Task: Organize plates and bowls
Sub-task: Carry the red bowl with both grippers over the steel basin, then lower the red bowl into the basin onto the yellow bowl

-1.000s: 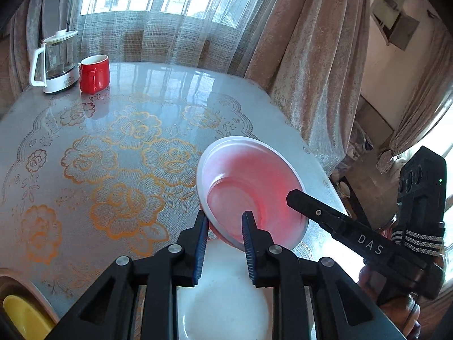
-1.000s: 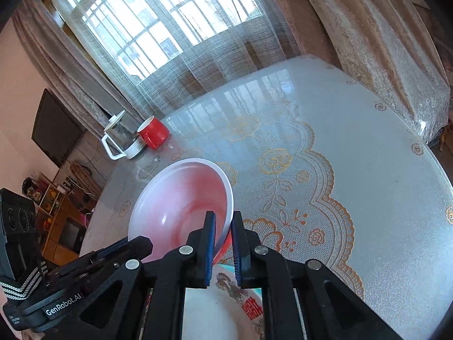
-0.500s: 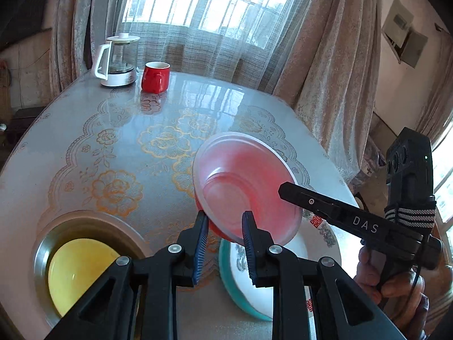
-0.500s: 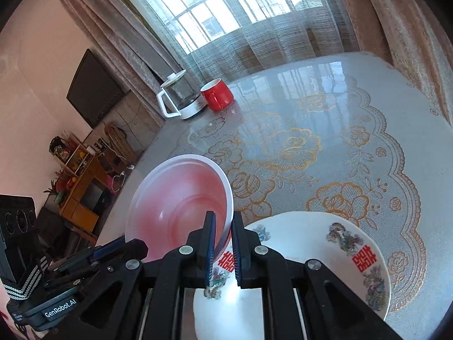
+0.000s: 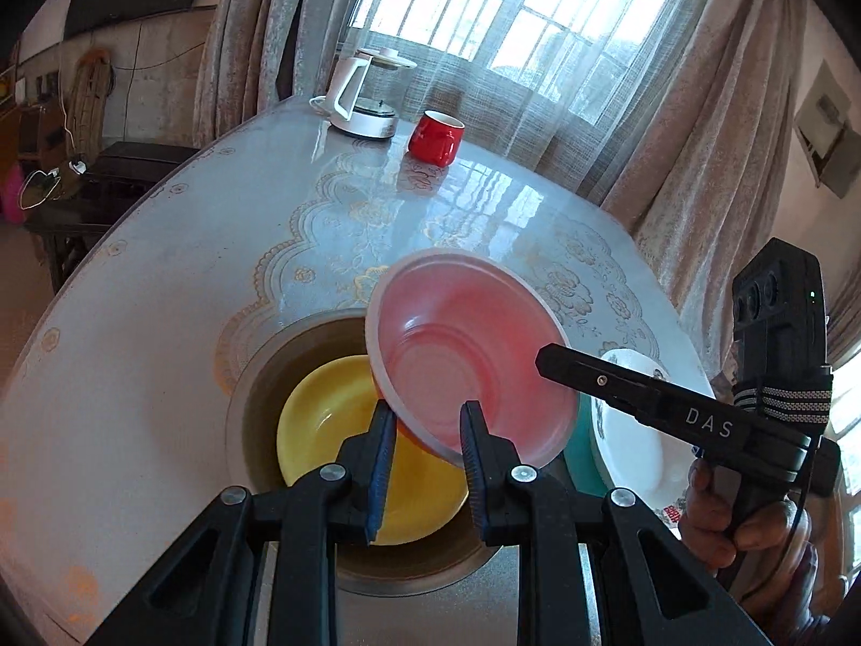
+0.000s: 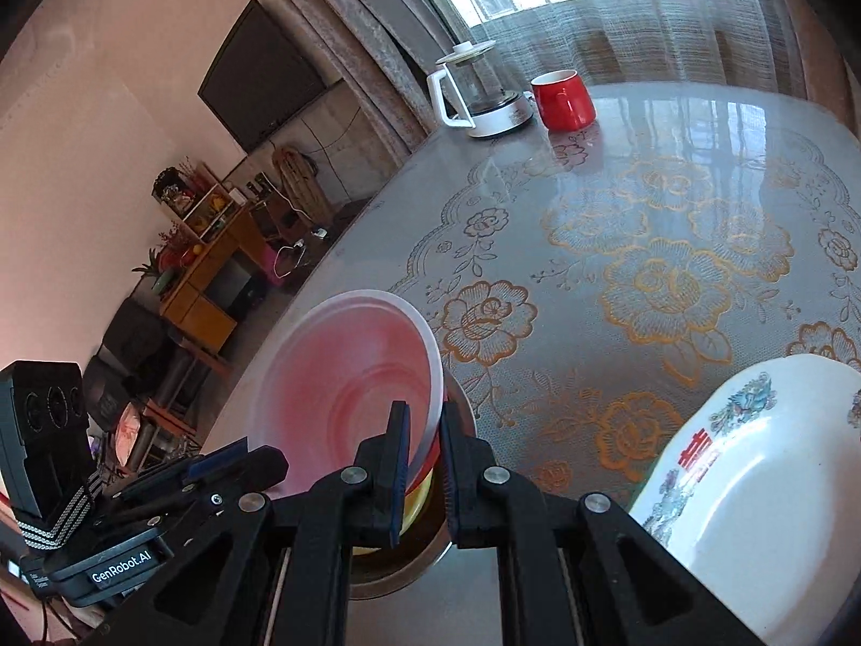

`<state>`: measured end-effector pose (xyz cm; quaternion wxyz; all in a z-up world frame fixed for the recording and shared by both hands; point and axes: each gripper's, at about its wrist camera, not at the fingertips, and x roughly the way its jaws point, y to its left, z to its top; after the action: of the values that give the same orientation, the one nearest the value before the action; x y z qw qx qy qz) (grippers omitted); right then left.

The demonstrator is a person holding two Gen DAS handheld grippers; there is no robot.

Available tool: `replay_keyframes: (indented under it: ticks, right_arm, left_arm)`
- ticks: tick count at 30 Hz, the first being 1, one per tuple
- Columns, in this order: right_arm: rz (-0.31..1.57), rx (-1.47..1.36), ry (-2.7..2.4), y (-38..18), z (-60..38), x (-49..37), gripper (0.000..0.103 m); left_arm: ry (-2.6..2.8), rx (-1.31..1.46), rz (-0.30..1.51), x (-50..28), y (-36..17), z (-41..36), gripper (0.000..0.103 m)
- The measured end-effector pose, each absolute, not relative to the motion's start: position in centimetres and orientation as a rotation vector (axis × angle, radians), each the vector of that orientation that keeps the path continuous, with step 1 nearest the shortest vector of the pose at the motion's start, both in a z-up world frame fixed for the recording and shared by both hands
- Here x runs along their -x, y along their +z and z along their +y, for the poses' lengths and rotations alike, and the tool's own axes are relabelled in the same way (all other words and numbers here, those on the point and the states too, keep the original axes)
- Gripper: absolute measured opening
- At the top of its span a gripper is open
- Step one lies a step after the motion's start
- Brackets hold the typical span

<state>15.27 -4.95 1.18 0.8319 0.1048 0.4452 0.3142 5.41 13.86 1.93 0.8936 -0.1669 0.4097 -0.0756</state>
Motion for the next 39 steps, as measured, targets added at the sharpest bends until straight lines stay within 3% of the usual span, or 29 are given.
replay_keyframes:
  ticks: [14,39]
  right_arm:
    - [1.039,-0.135,0.661,-1.9,-0.9,-14.4,0.011]
    - [1.057,-0.104,0.584,-2.7,-0.7,-13.6,0.012]
  left_arm:
    - [-0.129,0.387,0.933,-3.6,-1.9,16.6,0.023]
    - [-0.109,0.339,0.937,-3.6,-2.3,16.5,0.027]
